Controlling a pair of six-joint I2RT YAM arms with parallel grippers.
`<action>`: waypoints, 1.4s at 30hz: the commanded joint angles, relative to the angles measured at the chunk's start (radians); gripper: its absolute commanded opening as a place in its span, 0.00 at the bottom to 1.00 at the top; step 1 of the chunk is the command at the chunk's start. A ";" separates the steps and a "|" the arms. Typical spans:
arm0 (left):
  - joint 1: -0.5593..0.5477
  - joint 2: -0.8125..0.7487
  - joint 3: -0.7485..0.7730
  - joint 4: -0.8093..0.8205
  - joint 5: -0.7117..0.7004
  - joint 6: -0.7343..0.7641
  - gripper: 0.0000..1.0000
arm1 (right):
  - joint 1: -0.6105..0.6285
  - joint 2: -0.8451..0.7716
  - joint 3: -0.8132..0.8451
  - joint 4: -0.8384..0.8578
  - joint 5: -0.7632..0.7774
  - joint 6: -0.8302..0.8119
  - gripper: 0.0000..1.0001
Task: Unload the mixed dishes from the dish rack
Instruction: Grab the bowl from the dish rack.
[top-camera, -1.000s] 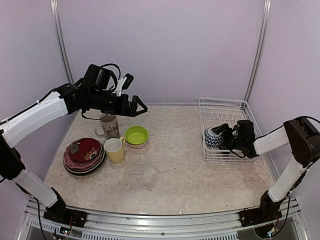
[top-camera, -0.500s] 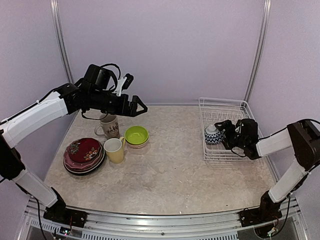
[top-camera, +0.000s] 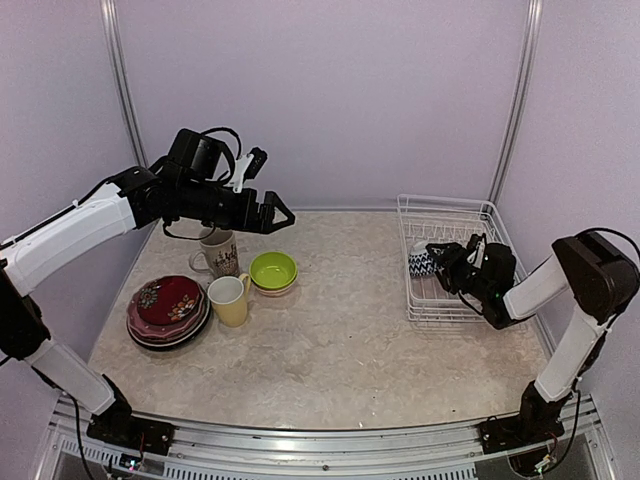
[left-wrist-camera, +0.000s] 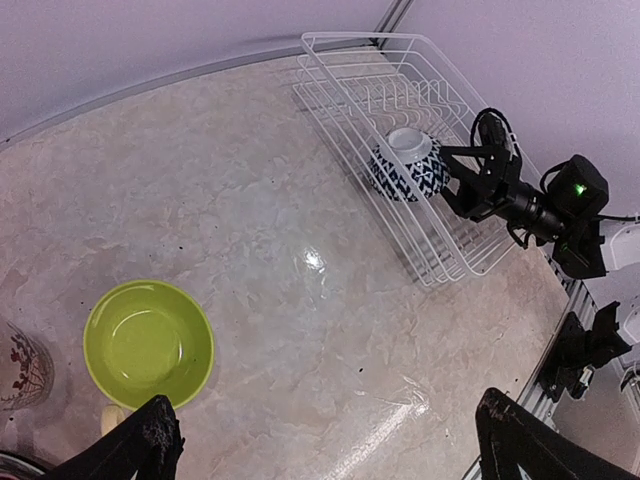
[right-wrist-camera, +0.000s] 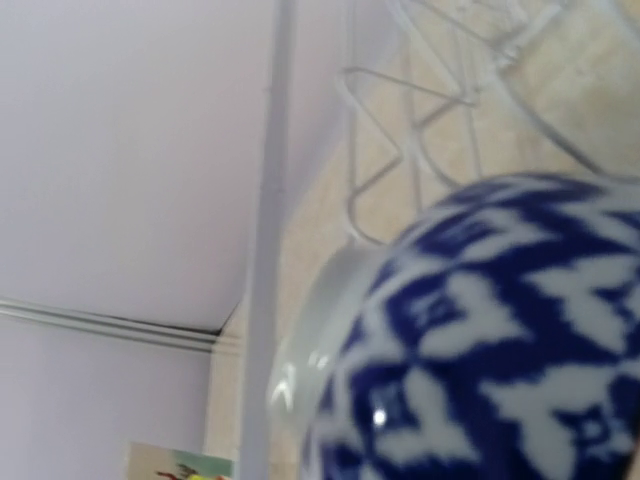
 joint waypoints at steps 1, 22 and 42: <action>-0.008 0.006 0.009 -0.021 0.003 -0.004 0.99 | 0.003 0.051 0.013 0.089 -0.021 -0.016 0.57; -0.010 0.015 0.013 -0.026 0.011 -0.012 0.99 | -0.011 0.128 0.120 -0.006 -0.035 -0.073 0.15; -0.018 0.004 0.019 -0.034 -0.011 -0.012 0.99 | 0.011 -0.255 0.369 -0.692 -0.053 -0.528 0.00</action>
